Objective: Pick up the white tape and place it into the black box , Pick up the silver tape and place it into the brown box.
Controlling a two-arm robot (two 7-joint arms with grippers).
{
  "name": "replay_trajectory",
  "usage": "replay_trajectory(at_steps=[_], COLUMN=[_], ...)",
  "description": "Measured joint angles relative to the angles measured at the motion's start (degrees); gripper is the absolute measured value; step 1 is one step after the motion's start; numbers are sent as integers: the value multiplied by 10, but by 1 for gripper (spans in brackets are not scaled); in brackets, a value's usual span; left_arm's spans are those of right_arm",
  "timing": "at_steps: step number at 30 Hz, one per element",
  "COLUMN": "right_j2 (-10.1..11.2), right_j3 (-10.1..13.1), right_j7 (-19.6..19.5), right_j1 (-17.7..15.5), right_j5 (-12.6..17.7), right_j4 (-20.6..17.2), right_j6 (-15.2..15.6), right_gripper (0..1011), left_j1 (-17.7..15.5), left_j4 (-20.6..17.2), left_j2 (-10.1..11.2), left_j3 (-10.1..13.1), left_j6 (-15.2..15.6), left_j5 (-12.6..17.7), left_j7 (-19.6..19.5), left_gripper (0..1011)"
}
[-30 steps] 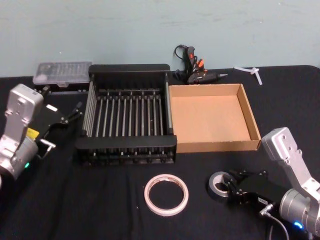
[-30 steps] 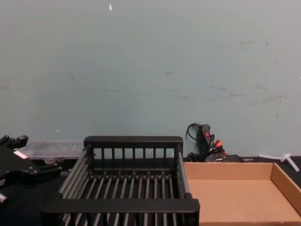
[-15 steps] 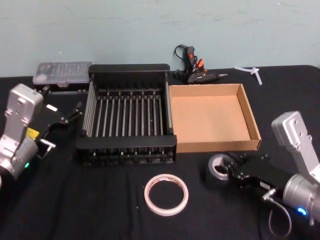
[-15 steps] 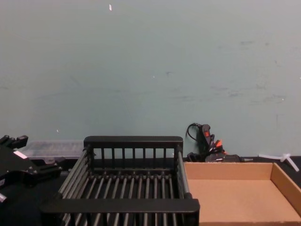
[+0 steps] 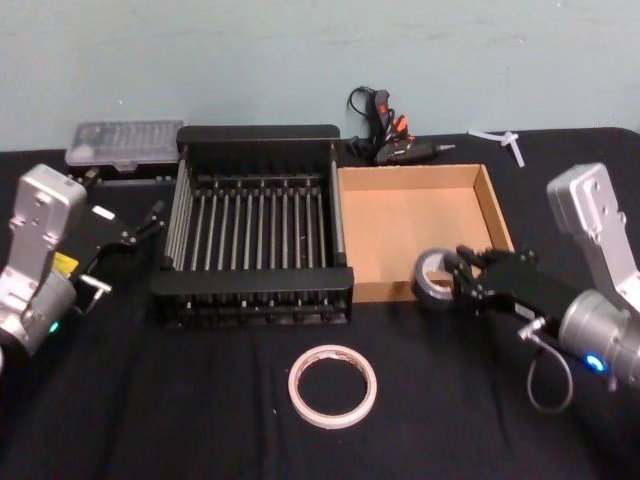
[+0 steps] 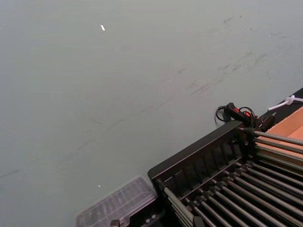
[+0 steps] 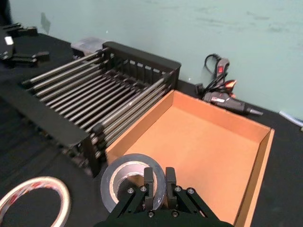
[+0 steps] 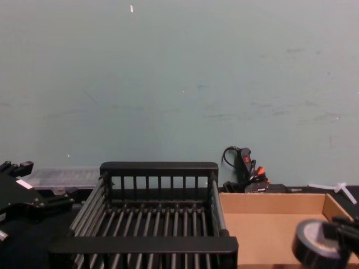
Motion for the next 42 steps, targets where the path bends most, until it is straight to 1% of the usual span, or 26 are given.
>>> replay_trajectory(at_steps=[1,4,7,9,12,16,17,19,22,25,26,28,29,31,38,42], right_j2=[-3,-9,-21,-26,-40,-52,-58,-64,-80,-90,-97,-105,-111,-121,-145,-151], right_j3=[-2,-5,-11,-13,-19,-25,-28,-31,-38,-42,-46,-48,-51,-53,-56,-56], right_j7=[-1,-4,-8,-10,-14,-17,-18,-20,-22,-23,-24,-25,-26,-27,-33,-35], right_j1=[10,26,55,67,96,122,134,147,177,194,205,216,225,238,265,270], right_j5=[-2,-5,-11,-14,-22,-31,-36,-42,-55,-63,-70,-75,-79,-86,-104,-110], right_j4=[6,18,41,52,83,113,129,144,183,207,226,242,258,281,339,354], right_j6=[0,0,1,1,2,3,1,0,-5,-9,-12,-14,-16,-19,-23,-25], right_gripper=[156,157,156,157,156,157,156,157,156,156,157,157,157,156,156,156], left_j1=[0,0,0,0,0,0,0,0,0,0,0,0,0,0,0,0], left_j4=[0,0,0,0,0,0,0,0,0,0,0,0,0,0,0,0], left_j2=[0,0,0,0,0,0,0,0,0,0,0,0,0,0,0,0], left_j3=[0,0,0,0,0,0,0,0,0,0,0,0,0,0,0,0], left_j6=[0,0,0,0,0,0,0,0,0,0,0,0,0,0,0,0], left_j5=[0,0,0,0,0,0,0,0,0,0,0,0,0,0,0,0], left_j7=[0,0,0,0,0,0,0,0,0,0,0,0,0,0,0,0], left_gripper=[1001,1001,1001,1001,1001,1001,1001,1001,1001,1001,1001,1001,1001,1001,1001,1001])
